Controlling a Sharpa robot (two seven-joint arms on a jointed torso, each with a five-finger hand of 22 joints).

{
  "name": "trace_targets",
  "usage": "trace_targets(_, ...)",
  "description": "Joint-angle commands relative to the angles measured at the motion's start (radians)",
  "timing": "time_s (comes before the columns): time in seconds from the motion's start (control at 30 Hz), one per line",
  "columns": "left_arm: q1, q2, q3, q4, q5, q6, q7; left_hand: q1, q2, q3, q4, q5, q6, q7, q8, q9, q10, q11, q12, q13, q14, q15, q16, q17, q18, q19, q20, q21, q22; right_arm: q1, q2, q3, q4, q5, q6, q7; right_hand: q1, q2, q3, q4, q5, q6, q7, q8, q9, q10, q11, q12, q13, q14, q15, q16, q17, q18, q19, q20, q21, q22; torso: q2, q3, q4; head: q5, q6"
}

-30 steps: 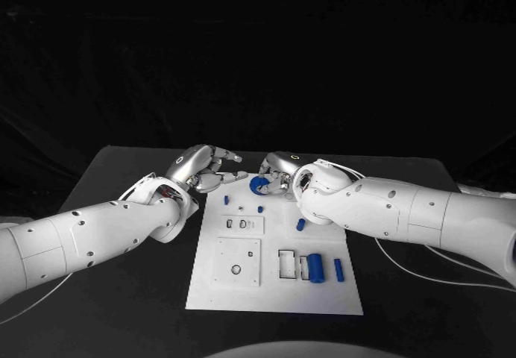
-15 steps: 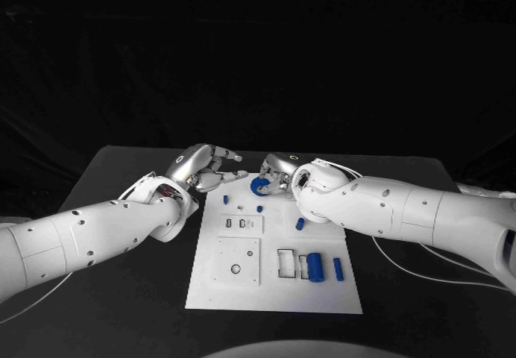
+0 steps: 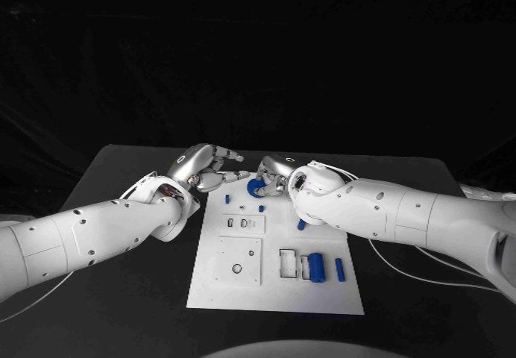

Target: Assemble the parts on the task board

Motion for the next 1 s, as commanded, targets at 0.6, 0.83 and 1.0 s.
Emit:
trace_targets(0.6,0.003,0.001,0.002,0.006,-0.007,-0.007,0.009,0.002,0.011,-0.006,0.002,-0.003,-0.004,0.002,-0.004,-0.001,0.106,0.008,0.003,0.263,0.108,0.007,0.003,0.263,-0.007,0.107,0.007,0.002,0.263,-0.004,0.014,-0.001,-0.015,-0.022,0.04,-0.004,-0.014,0.001,0.007,0.002,-0.028,0.008,-0.016,-0.025,0.0,0.103,0.009,0.004,0.263,0.104,0.006,0.004,0.263,-0.007,0.105,-0.003,0.004,0.263,-0.001,0.0006,-0.0004,-0.002,-0.008)
trace_targets(0.83,0.003,0.002,0.002,0.005,-0.008,-0.007,0.009,0.002,0.011,-0.006,0.002,-0.003,-0.004,0.002,-0.004,-0.001,0.106,0.008,0.003,0.263,0.108,0.007,0.003,0.263,-0.007,0.107,0.007,0.002,0.263,-0.004,0.017,-0.002,-0.015,-0.022,0.045,-0.001,-0.032,-0.015,-0.004,0.0,-0.085,-0.103,-0.012,-0.064,-0.032,0.103,0.015,0.004,0.263,0.104,0.014,0.004,0.263,-0.007,0.105,0.006,0.004,0.263,-0.002,0.0006,-0.0014,-0.001,-0.007)
trace_targets(1.0,0.003,0.002,0.002,0.005,-0.008,-0.006,0.008,0.002,0.011,-0.006,0.002,-0.003,-0.004,0.002,-0.004,-0.001,0.106,0.008,0.003,0.263,0.108,0.007,0.003,0.263,-0.007,0.107,0.007,0.002,0.263,-0.005,0.016,-0.002,-0.011,-0.023,0.047,0.0,-0.037,-0.017,-0.013,-0.001,-0.1,-0.154,-0.016,-0.063,-0.044,0.103,0.012,0.004,0.263,0.104,0.013,0.004,0.263,-0.007,0.105,0.006,0.004,0.263,-0.001,0.0004,-0.0013,-0.001,-0.006)
